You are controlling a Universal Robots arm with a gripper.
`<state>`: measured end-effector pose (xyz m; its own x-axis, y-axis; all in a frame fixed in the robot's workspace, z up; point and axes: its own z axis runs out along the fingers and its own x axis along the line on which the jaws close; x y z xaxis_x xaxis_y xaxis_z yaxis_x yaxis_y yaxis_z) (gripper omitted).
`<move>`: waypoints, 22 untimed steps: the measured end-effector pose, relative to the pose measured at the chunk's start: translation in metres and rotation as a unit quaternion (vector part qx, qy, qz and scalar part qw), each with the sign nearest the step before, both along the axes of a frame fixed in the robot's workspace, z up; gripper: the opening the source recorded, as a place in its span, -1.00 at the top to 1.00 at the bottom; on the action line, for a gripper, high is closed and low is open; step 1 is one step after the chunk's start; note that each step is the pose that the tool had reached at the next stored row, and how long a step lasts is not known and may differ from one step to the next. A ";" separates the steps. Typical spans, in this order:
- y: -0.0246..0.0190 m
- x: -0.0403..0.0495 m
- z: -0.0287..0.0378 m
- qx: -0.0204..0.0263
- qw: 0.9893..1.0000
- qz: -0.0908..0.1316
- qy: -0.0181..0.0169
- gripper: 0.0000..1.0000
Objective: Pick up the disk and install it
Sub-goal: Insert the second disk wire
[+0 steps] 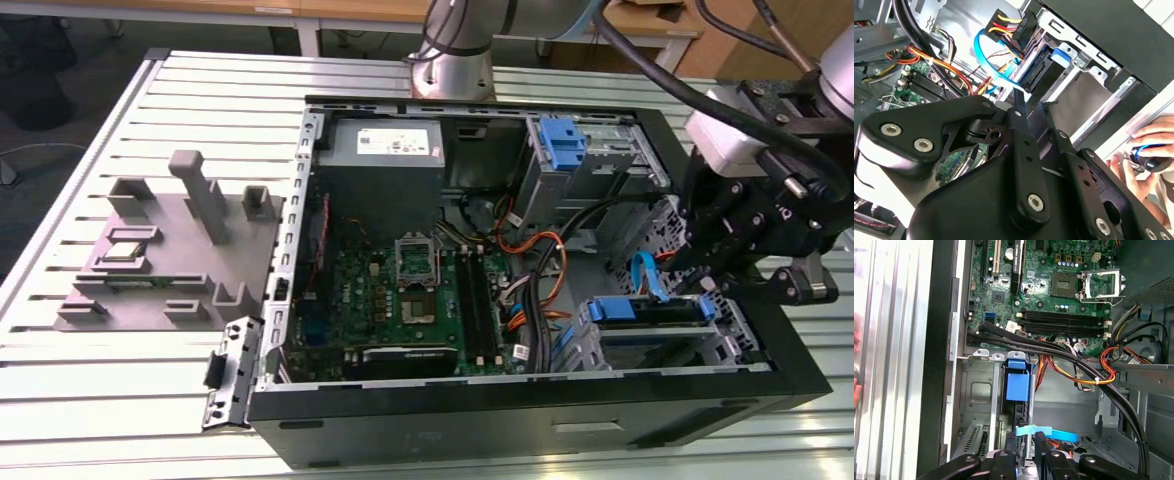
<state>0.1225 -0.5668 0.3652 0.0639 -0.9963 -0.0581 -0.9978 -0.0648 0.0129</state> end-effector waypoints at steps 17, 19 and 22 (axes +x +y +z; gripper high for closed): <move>0.0001 -0.0004 0.0126 0.000 1.000 0.000 -0.001 0.41; 0.0001 -0.0004 0.0133 0.000 1.000 0.000 -0.001 0.41; 0.0002 -0.0006 0.0173 0.000 1.000 0.000 -0.001 0.41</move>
<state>0.1219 -0.5667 0.3826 0.0641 -0.9963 -0.0579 -0.9978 -0.0648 0.0104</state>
